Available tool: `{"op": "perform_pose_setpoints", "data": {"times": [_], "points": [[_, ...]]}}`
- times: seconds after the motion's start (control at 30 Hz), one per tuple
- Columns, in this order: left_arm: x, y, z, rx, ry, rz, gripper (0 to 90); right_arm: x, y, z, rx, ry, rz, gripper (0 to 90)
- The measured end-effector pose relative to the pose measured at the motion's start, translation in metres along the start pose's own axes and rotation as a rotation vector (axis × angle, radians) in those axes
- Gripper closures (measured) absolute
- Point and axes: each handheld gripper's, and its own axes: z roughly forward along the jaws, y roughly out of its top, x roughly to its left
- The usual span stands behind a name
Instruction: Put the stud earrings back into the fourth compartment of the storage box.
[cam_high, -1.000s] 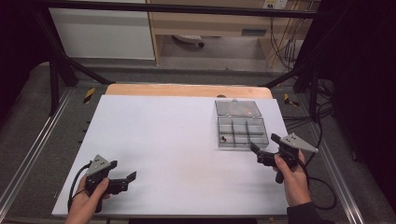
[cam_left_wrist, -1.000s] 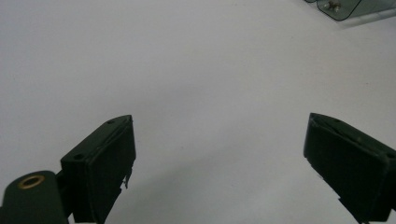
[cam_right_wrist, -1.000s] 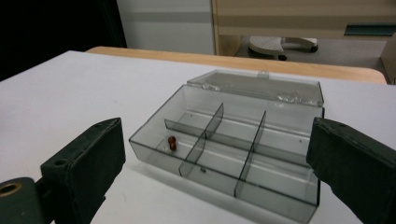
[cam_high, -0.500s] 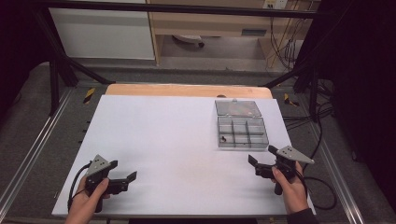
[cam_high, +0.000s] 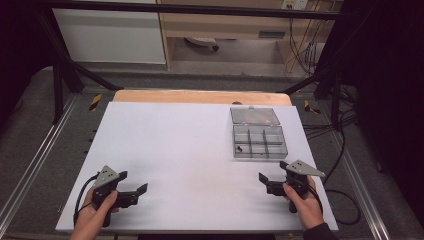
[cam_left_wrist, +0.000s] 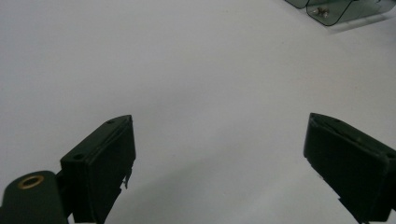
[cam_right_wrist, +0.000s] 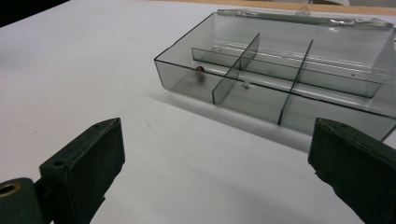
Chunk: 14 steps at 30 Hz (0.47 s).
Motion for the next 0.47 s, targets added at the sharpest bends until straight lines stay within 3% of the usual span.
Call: {"op": "perform_pose_setpoints", "data": {"times": [0.27, 0.4, 0.47], "points": [[-0.002, 0.000, 0.001, 0.003, -0.009, 0.004, 9.4, 0.008, -0.002, 0.011, 0.035, 0.018, -0.027, 4.2], [-0.002, 0.001, 0.002, 0.005, -0.009, 0.006, 9.4, 0.006, -0.003, 0.012, 0.053, -0.007, -0.026, 4.4], [-0.002, 0.001, 0.002, 0.008, -0.011, 0.007, 9.4, 0.003, -0.002, 0.010, 0.070, -0.049, -0.019, 4.6]]}}
